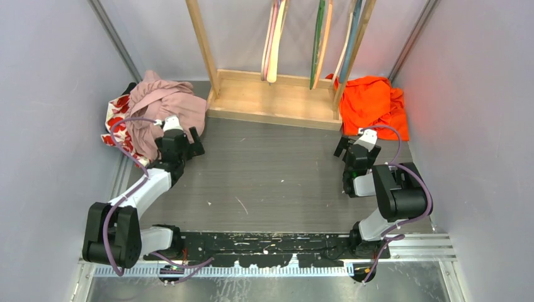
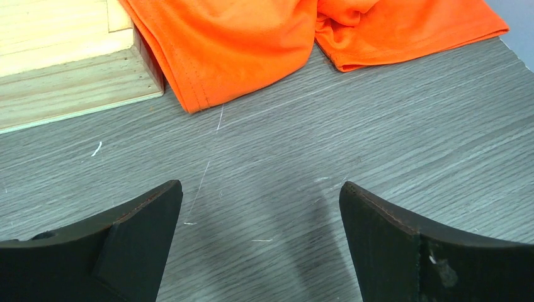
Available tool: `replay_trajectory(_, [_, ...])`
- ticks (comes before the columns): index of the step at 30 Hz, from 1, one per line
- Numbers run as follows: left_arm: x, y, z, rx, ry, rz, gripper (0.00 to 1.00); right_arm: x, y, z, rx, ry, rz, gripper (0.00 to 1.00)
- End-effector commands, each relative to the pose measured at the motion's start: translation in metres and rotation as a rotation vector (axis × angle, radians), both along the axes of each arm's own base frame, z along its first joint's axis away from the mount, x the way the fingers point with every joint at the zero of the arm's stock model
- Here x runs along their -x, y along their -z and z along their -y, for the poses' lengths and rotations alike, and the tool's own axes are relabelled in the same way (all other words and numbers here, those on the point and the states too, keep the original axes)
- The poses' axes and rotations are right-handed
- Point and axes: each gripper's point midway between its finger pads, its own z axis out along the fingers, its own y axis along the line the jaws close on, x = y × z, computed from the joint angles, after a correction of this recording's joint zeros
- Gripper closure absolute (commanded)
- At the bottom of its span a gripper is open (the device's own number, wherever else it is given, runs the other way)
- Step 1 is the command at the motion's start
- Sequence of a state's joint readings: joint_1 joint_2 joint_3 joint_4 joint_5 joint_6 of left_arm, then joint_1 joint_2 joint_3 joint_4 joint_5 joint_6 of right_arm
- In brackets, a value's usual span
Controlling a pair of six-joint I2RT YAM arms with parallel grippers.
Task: Place the skirt on the hanger
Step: Pick up the skirt from the bin.
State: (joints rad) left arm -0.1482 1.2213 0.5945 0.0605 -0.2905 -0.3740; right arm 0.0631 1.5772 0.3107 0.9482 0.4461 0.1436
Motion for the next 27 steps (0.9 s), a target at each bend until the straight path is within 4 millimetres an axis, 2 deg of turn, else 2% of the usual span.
replay_trajectory(1, [-0.005, -0.014, -0.003, 0.016, -0.030, 0.043, 0.01, -0.010, -0.023, 0.001, -0.002, 0.005, 0.079, 0.00])
replay_trajectory(12, [-0.014, -0.009, 0.009, 0.048, 0.015, 0.011, 0.01, -0.008, -0.023, 0.002, 0.000, 0.007, 0.080, 0.00])
replay_trajectory(14, [-0.019, 0.000, 0.014, 0.058, 0.034, -0.014, 0.01, -0.006, -0.024, -0.002, 0.005, -0.013, 0.093, 0.00])
replay_trajectory(19, [-0.031, 0.006, 0.031, 0.101, 0.106, -0.031, 0.01, 0.003, -0.045, -0.010, 0.013, -0.054, 0.137, 0.00])
replay_trajectory(20, [-0.033, 0.005, 0.036, 0.116, 0.128, -0.021, 0.01, 0.005, -0.054, -0.007, 0.003, -0.027, 0.127, 0.00])
replay_trajectory(23, [-0.037, 0.001, 0.046, 0.154, 0.170, 0.000, 0.01, 0.011, -0.101, -0.003, -0.033, 0.018, 0.166, 0.00])
replay_trajectory(26, [-0.038, -0.007, 0.054, 0.179, 0.203, 0.019, 0.01, 0.026, -0.152, 0.009, -0.220, 0.180, 0.272, 0.00])
replay_trajectory(27, [-0.038, -0.010, 0.057, 0.193, 0.220, 0.028, 0.01, 0.027, -0.169, -0.002, -0.256, 0.127, 0.264, 0.00])
